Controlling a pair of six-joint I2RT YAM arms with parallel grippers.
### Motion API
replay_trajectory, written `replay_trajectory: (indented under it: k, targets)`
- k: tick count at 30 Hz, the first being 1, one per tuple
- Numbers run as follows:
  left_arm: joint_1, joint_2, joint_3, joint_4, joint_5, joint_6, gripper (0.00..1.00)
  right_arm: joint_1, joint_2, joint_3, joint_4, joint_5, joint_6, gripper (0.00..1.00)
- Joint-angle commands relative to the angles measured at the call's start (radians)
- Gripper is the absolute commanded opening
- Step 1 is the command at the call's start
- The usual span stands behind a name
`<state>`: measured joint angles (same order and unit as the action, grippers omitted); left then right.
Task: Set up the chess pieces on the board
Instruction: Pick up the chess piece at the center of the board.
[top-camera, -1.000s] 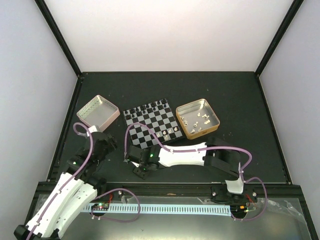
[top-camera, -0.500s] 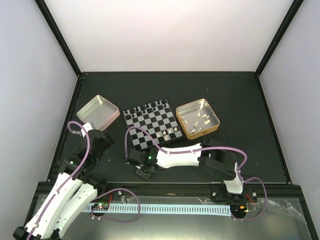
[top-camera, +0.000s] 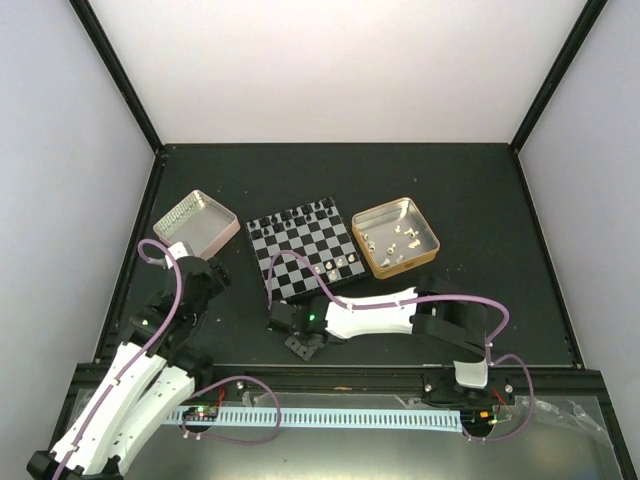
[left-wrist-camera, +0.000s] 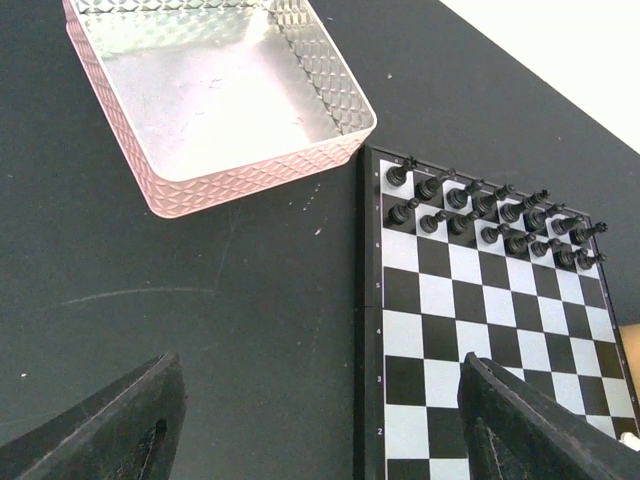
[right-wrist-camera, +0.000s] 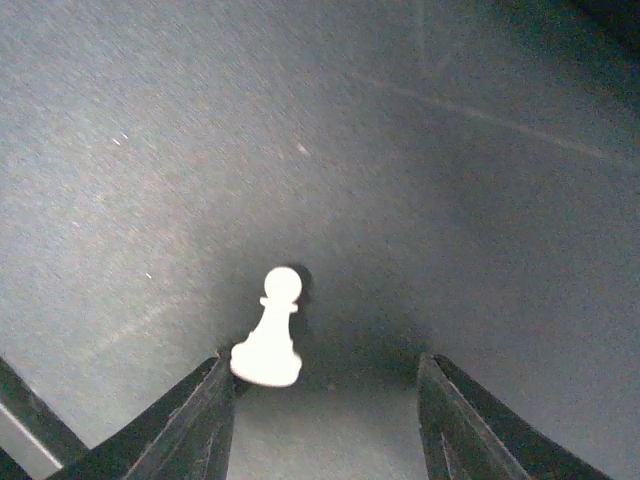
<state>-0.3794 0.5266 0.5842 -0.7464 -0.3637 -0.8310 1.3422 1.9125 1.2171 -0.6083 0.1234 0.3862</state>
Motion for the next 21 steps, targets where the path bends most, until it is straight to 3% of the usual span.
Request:
replay_trajectory:
  k: [1,7,12,21]
  targets:
    - [0.008,-0.003,0.008,0.035,0.015,0.021,0.76,0.005,-0.045,-0.021,-0.053,0.051,0.059,0.50]
    - [0.008,-0.003,0.005,0.042,0.020,0.030,0.76,0.006,-0.051,0.006,-0.018,-0.036,0.033,0.49]
    - [0.010,-0.005,0.000,0.051,0.024,0.040,0.77,0.005,0.015,0.055,-0.036,-0.008,0.007,0.41]
    - [0.011,-0.017,-0.004,0.051,0.026,0.048,0.77,-0.006,0.039,0.080,-0.036,0.039,0.024,0.42]
